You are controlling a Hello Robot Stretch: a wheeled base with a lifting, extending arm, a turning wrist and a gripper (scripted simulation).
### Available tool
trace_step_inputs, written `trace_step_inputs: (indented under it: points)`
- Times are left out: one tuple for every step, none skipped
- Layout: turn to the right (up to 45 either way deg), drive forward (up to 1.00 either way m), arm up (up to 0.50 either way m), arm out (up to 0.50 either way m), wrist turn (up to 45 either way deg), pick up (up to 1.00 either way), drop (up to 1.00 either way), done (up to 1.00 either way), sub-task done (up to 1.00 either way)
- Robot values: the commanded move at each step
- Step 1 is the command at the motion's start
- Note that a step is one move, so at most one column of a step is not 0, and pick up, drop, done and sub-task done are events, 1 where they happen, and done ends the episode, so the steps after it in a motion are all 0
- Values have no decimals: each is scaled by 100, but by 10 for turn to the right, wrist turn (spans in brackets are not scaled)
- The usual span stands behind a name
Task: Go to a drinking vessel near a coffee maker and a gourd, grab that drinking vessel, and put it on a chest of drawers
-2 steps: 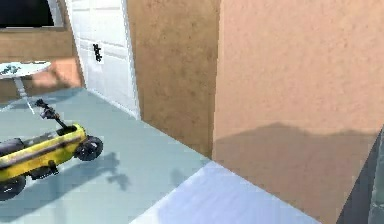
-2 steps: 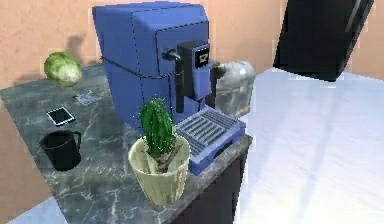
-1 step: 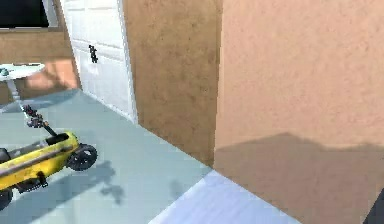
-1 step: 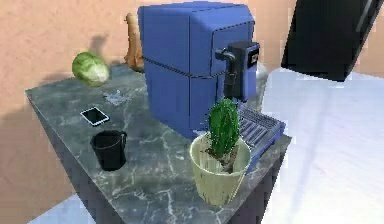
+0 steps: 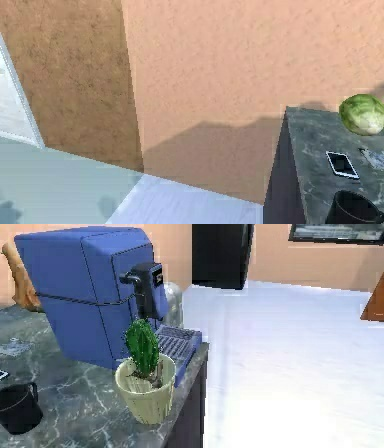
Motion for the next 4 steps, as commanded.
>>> trace_step_inputs:
  points:
    - [0,45,0,0,0,0,0,0,0]
    - [0,0,50,0,0,0,0,0,0]
    - [0,0,38,0,0,0,0,0,0]
    - [0,0,0,2,0,0,0,0,0]
